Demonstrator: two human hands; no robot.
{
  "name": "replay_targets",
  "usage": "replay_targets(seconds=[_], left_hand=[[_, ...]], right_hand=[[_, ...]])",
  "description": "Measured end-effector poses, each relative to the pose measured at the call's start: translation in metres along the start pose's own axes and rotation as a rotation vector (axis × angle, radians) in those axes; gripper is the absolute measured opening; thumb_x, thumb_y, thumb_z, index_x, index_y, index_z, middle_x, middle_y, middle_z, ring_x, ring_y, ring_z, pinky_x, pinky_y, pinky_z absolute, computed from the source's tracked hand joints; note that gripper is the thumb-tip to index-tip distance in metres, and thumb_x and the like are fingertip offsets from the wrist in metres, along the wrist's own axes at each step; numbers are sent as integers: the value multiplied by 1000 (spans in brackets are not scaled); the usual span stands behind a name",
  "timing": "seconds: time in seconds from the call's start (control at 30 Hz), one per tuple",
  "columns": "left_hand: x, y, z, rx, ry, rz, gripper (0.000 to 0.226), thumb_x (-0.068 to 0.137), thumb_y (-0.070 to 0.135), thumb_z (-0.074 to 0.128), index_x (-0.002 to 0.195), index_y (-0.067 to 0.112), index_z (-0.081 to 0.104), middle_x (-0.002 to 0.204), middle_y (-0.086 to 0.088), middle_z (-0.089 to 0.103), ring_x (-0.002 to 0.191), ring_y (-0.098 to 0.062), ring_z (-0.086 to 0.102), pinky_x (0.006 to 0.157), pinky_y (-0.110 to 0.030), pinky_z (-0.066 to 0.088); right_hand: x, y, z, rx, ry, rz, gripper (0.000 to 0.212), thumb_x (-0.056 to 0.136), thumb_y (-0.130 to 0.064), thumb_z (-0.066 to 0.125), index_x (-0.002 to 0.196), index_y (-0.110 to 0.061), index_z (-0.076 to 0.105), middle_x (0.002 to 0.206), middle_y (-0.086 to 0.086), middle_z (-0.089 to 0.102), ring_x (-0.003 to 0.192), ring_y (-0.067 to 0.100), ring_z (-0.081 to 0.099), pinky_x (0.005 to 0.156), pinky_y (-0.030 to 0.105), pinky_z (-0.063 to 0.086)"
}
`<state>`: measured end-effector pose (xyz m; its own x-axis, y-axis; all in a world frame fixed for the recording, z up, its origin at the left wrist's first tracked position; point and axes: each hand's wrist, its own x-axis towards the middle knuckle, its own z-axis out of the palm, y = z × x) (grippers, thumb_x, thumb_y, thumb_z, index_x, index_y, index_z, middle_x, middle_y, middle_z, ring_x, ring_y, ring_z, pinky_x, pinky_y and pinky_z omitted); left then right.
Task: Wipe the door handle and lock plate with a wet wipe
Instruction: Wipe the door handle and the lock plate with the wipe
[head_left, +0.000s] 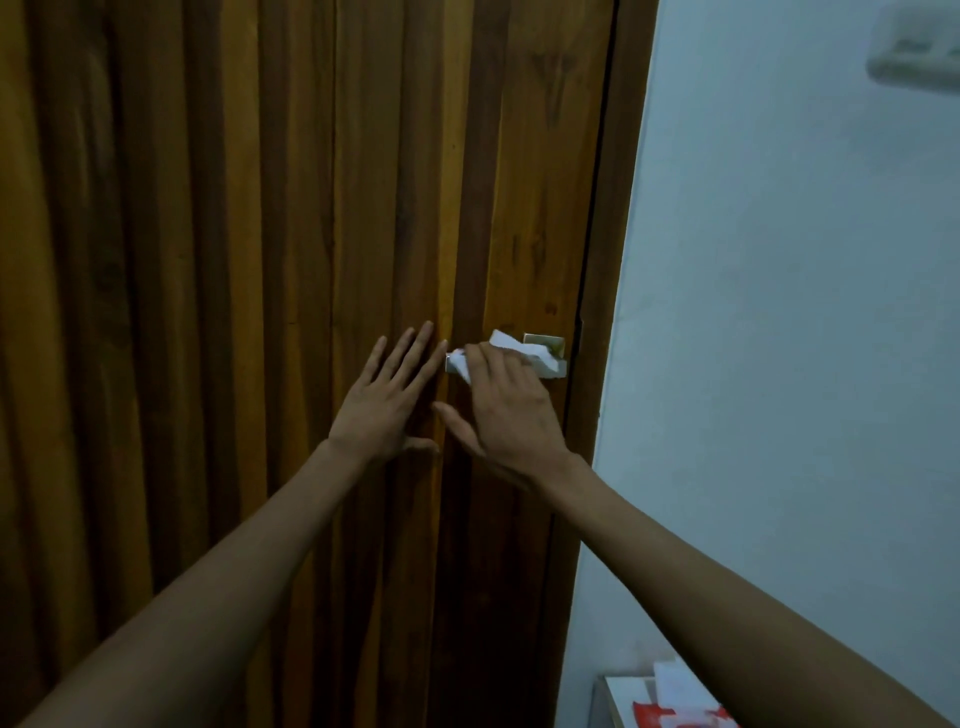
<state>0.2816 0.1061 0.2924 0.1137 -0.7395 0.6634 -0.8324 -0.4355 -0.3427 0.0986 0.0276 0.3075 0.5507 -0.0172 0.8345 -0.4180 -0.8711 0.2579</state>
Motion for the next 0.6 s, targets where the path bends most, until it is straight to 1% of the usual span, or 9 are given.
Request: replay_targets(seconds=[0.07,0.13,0.23,0.27,0.33,0.37,0.43,0.5,0.6], left_hand=[[-1,0,0,1,5,3,127,69,80,61,156,24,-13,164,-8,-20,152,-27,-10,121,-43,-14],[-1,-1,-1,-1,9,15,125,72,75,63,154,24,-15,164,-9,-16,153,-28,-7,121,-42,-13],[-1,-1,-1,-7,2,10,130,68,82,58,153,25,-23,162,-5,-27,152,-26,-14,121,-42,-16],[-1,-1,-1,-2,2,6,132,66,84,56,154,24,-22,161,-5,-29,151,-26,-15,120,-41,-18],[0,-1,0,4,3,0,135,63,86,56,155,23,-20,162,-5,-27,151,-25,-16,119,-40,-22],[0,-2,0,4,-2,3,136,62,87,56,154,24,-22,162,-5,-26,151,-26,-16,119,-40,-22],[0,-2,1,0,-4,9,136,63,87,56,153,25,-25,162,-6,-25,151,-27,-15,121,-44,-16],[0,-1,2,3,0,11,136,64,87,56,153,24,-25,162,-6,-26,151,-27,-15,122,-46,-10],[0,-1,1,-1,-5,7,135,65,86,56,152,24,-26,161,-6,-30,151,-27,-18,121,-45,-14]], right_hand=[[6,-10,1,3,-35,-54,70,96,-59,41,139,-4,43,133,15,56,122,26,54,107,38,39],[6,-13,1,-6,-73,-101,71,96,-60,38,139,-4,43,135,16,56,124,27,54,108,38,39],[0,6,-4,3,-62,-122,65,95,-57,41,134,-5,49,129,15,60,119,27,58,104,40,43],[-3,17,-5,4,-53,-112,61,95,-56,43,131,-7,51,126,14,62,116,27,60,102,41,45],[-10,42,-7,-8,-28,-81,56,96,-54,44,127,-8,53,121,13,63,111,27,61,100,41,46],[-13,52,-7,-14,-20,-71,56,96,-53,44,127,-8,53,121,12,63,112,27,60,102,41,44],[-18,62,-9,-9,-5,-63,56,95,-51,46,130,-8,52,124,12,61,118,26,56,110,40,38],[-21,63,-8,19,20,-15,58,94,-51,48,133,-7,49,129,12,58,123,26,53,113,38,35],[-23,56,-7,46,48,93,61,94,-54,49,134,-7,48,132,11,56,126,24,51,114,39,36]])
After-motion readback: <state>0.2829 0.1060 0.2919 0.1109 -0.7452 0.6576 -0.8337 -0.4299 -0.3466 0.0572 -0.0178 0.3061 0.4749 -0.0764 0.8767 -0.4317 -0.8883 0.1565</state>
